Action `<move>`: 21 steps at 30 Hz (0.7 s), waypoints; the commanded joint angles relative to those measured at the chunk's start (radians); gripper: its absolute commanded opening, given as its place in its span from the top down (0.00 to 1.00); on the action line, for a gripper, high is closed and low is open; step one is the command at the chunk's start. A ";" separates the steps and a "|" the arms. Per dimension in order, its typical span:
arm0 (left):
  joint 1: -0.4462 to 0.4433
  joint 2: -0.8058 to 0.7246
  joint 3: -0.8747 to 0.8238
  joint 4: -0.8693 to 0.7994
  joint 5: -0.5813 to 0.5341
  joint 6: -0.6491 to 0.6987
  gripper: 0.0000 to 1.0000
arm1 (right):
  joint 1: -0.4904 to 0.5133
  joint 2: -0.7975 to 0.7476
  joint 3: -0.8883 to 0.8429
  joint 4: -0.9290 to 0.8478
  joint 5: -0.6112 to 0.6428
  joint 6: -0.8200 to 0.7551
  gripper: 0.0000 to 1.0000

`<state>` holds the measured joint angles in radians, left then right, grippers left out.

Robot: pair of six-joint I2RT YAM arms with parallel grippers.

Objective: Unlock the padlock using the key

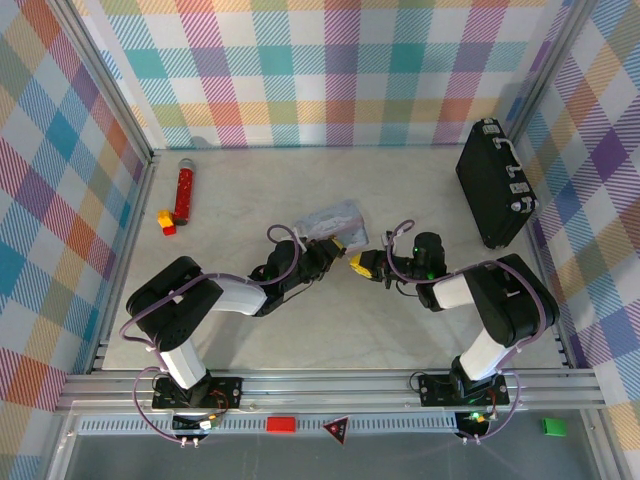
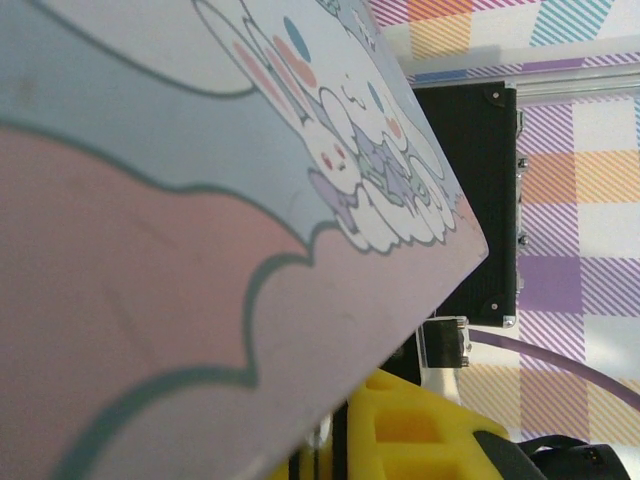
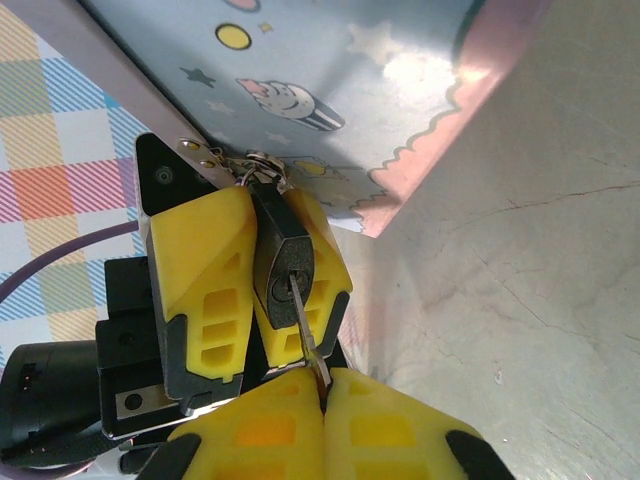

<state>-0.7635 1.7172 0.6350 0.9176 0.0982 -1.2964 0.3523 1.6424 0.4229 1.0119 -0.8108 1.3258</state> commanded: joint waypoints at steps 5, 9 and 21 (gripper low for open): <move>-0.079 -0.024 0.031 0.027 0.207 0.013 0.98 | -0.012 -0.033 0.065 0.011 0.066 -0.027 1.00; -0.083 -0.022 0.038 0.027 0.221 0.017 0.98 | -0.027 -0.032 0.071 -0.002 0.057 -0.035 1.00; -0.096 -0.029 0.056 -0.003 0.241 0.034 0.98 | -0.032 -0.024 0.072 0.014 0.050 -0.026 1.00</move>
<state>-0.7654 1.7172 0.6590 0.8688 0.1200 -1.2671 0.3260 1.6295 0.4347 0.9447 -0.8356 1.2964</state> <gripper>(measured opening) 0.133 0.044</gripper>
